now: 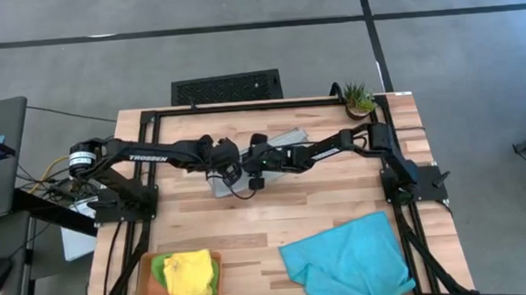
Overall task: Fold microfiber towels
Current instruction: Fold the gray towel
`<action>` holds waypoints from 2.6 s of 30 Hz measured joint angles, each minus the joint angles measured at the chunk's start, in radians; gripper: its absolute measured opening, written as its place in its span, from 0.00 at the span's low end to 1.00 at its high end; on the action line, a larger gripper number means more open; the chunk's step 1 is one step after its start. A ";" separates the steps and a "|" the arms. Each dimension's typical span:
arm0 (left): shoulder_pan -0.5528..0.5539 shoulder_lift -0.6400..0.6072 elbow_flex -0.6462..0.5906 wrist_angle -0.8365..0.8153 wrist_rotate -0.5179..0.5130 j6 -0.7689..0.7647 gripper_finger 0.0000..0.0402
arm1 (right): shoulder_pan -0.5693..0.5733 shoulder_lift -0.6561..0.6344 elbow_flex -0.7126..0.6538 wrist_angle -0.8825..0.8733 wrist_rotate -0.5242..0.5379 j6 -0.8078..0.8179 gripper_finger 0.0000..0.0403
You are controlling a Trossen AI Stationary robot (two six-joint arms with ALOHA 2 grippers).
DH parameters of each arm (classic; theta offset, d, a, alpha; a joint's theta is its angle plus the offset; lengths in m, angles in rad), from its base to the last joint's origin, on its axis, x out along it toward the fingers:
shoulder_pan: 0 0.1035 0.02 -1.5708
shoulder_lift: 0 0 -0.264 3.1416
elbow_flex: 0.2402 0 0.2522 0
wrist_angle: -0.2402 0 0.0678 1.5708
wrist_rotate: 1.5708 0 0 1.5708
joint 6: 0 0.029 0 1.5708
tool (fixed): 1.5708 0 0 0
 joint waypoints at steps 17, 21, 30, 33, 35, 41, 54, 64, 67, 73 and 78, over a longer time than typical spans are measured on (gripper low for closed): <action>-0.031 -0.008 0.000 -0.087 -0.048 -0.089 0.00 | -0.020 0.000 0.000 -0.107 0.014 0.034 0.45; -0.031 -0.023 0.000 -0.084 -0.062 -0.093 0.00 | -0.019 0.000 0.000 -0.125 -0.042 0.035 0.45; -0.032 -0.100 0.000 -0.070 -0.087 -0.095 0.00 | -0.021 -0.001 -0.001 -0.115 -0.045 0.035 0.41; -0.032 -0.126 0.000 -0.068 -0.087 -0.095 0.00 | -0.021 -0.001 -0.001 -0.107 -0.045 0.035 0.39; -0.034 -0.137 0.000 -0.073 -0.087 -0.096 0.00 | -0.021 -0.001 -0.001 -0.100 -0.038 0.035 0.38; -0.037 -0.145 0.000 -0.090 -0.068 -0.100 0.00 | -0.020 -0.001 -0.001 -0.114 0.123 0.033 0.30; -0.037 -0.144 -0.001 -0.267 0.010 -0.257 0.00 | -0.018 -0.002 -0.001 -0.126 0.225 -0.124 0.05; -0.037 -0.113 -0.002 -0.294 0.028 -0.338 0.00 | -0.016 -0.002 -0.001 -0.107 0.234 -0.134 0.10; -0.037 -0.103 -0.002 -0.307 0.029 -0.357 0.03 | -0.012 -0.002 -0.001 -0.108 0.236 -0.164 0.12; -0.037 -0.059 -0.002 -0.333 0.071 -0.359 0.16 | 0.005 -0.002 -0.001 -0.107 0.237 -0.197 0.22; -0.036 -0.020 -0.002 -0.338 0.093 -0.350 0.29 | 0.017 -0.004 -0.001 -0.100 0.240 -0.244 0.34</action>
